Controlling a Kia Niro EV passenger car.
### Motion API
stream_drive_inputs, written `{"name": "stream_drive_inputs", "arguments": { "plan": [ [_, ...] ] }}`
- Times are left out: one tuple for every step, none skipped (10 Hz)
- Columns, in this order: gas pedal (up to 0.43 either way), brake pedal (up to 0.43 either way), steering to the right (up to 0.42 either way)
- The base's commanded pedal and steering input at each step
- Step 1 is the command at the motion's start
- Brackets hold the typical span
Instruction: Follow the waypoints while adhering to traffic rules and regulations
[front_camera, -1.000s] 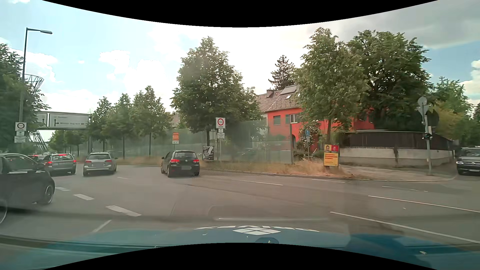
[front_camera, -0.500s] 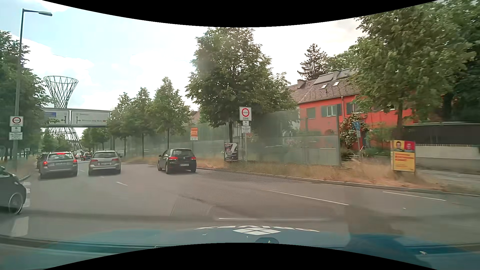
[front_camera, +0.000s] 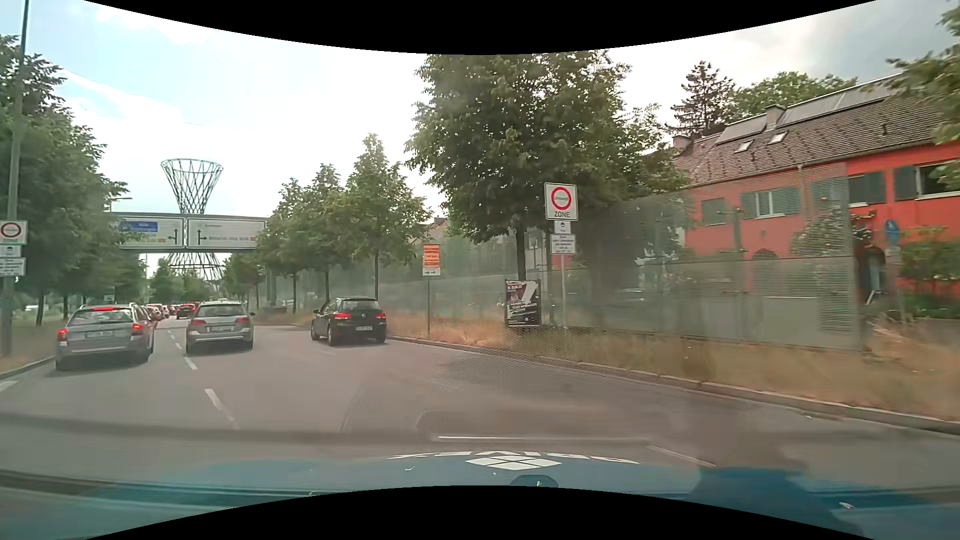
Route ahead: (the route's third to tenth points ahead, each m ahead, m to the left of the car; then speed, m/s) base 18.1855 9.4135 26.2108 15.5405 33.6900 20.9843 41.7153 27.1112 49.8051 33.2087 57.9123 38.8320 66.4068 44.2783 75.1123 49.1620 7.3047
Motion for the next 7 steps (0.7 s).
{"name": "stream_drive_inputs", "arguments": {
  "plan": [
    [0.177, 0.000, -0.167],
    [0.177, 0.000, -0.168],
    [0.177, 0.000, -0.169],
    [0.177, 0.000, -0.169],
    [0.197, 0.000, -0.167],
    [0.220, 0.000, -0.166],
    [0.228, 0.000, -0.165]
  ]
}}
